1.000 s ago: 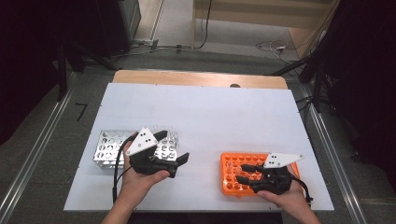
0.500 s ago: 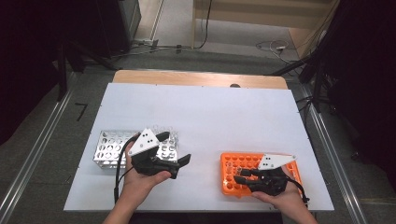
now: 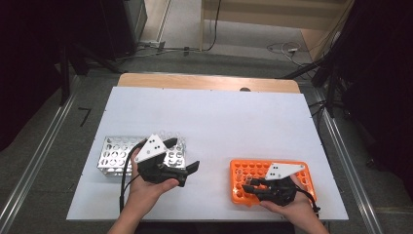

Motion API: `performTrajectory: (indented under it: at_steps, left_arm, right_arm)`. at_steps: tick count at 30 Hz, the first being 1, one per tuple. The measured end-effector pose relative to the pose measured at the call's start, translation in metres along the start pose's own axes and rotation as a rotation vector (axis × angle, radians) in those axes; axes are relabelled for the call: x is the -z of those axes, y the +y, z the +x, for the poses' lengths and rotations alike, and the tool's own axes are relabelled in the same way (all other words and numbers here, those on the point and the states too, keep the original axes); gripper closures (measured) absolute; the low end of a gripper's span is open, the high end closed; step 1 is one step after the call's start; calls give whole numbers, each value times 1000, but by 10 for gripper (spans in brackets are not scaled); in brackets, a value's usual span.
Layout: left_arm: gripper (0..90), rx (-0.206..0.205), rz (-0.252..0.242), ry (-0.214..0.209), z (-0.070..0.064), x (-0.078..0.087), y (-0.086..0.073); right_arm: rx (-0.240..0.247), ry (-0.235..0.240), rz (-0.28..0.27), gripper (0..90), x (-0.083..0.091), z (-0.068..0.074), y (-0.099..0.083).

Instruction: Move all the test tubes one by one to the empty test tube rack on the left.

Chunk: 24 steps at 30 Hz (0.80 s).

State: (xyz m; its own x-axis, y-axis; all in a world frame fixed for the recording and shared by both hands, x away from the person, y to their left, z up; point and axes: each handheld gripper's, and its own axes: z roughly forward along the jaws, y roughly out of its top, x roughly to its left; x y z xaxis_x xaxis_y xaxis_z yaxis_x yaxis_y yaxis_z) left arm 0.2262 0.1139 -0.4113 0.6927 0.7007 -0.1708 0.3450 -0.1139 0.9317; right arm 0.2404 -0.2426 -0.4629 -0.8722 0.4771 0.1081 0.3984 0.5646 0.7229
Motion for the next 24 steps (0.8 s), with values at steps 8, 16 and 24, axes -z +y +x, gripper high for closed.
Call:
performTrajectory:
  at_steps: [8, 16, 24]
  left_arm:
    - [4, -4, 4, 3, -2, -1, 0]
    - [5, -10, 5, -1, -2, -1, 1]
    - [5, -7, 2, -5, -2, 0, 1]
  right_arm:
    - [18, -36, -10, 730, -1, 2, 0]
    - [7, -39, -7, 738, 1, 1, 1]
    - [-1, -33, -42, 737, 12, 1, 7]
